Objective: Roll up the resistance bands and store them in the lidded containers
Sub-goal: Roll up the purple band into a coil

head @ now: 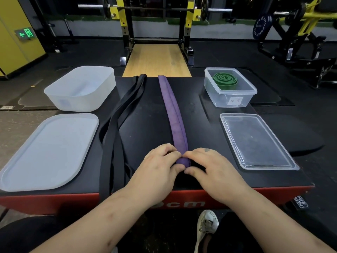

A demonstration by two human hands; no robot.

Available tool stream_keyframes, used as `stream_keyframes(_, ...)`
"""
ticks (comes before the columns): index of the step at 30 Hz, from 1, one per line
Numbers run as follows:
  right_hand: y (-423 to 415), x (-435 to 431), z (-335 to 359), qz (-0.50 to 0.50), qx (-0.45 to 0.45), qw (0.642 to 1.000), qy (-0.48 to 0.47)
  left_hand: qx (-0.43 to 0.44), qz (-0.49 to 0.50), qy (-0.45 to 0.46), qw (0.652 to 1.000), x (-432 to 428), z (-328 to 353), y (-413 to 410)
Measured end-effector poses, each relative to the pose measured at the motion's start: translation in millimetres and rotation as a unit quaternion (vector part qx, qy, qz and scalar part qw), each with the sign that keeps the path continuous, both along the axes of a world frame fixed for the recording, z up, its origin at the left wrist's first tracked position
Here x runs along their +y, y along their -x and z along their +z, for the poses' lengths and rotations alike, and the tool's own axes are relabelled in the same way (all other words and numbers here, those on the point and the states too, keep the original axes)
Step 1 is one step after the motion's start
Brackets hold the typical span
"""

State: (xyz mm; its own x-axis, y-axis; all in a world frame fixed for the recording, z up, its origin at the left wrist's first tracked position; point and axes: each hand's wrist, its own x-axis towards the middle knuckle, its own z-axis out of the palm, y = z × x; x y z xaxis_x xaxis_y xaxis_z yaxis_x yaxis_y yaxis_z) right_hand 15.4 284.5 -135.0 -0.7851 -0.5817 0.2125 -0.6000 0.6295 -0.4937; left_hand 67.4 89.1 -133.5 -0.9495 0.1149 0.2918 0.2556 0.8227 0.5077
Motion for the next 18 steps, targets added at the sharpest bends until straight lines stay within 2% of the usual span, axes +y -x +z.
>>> stream_keyframes(9, -5, -1, -2, -0.007, -0.026, 1.000, 0.014, -0.024, -0.010, 0.016, 1.000, -5, 2, -13)
stream_keyframes(14, -8, 1, 1, -0.018, -0.024, 0.999, -0.023, -0.029, -0.008, 0.008, 1.000, -6, -4, -9)
stream_keyframes(18, -6, 3, -2, -0.006, -0.022, 1.000, 0.005, -0.042, -0.032, 0.003, 0.999, -8, -2, -7)
